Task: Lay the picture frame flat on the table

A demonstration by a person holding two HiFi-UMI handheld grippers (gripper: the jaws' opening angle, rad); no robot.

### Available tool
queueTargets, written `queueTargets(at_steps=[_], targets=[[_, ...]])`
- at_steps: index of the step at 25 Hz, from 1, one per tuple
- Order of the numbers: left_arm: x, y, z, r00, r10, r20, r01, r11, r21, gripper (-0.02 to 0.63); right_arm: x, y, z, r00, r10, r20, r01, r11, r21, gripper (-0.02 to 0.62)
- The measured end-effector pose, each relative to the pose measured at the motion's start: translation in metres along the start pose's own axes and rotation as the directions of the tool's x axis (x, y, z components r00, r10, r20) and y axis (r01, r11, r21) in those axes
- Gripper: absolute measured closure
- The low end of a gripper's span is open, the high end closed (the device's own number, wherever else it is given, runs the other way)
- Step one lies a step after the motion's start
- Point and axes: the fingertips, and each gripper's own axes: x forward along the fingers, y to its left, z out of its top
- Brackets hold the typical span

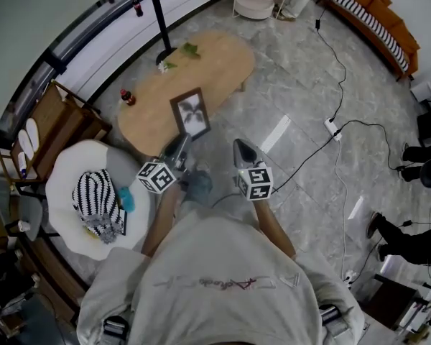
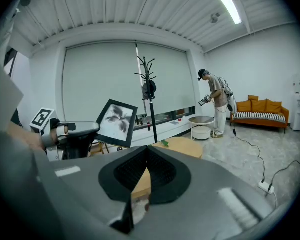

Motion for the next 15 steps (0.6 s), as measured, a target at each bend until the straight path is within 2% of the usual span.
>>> queueTargets(at_steps=[15], targets=[[0.15, 0.085, 0.104, 0.997, -0.078, -0.02, 0.078, 0.997, -0.004, 0.535, 0.156, -0.058, 0.102, 0.999, -0.049, 0.023, 0.049, 0.998, -0.024, 0.589]])
